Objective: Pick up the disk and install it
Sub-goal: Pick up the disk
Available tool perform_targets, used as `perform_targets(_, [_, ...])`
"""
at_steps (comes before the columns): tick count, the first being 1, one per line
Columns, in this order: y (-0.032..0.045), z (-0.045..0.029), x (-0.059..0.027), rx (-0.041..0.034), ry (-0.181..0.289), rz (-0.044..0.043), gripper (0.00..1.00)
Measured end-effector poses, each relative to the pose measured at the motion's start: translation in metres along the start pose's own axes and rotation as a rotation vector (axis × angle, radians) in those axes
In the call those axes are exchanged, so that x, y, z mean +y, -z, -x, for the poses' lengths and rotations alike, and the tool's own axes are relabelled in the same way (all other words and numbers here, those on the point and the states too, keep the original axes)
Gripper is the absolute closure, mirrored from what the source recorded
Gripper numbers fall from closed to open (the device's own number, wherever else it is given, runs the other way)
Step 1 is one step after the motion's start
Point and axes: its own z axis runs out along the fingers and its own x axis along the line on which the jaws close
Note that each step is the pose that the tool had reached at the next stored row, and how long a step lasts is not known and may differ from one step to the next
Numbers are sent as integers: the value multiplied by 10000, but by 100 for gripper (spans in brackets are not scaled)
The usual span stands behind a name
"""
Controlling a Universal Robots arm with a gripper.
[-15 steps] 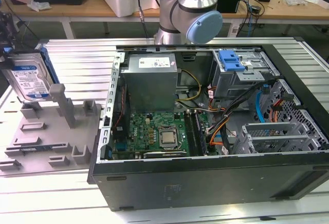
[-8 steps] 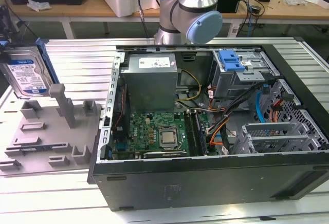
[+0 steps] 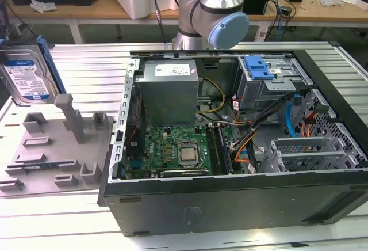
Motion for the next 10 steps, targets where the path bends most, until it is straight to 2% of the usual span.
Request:
perform_targets(7, [158, -10, 3, 0, 0, 0, 64])
perform_targets(10, [257, -17, 4, -1, 0, 0, 64])
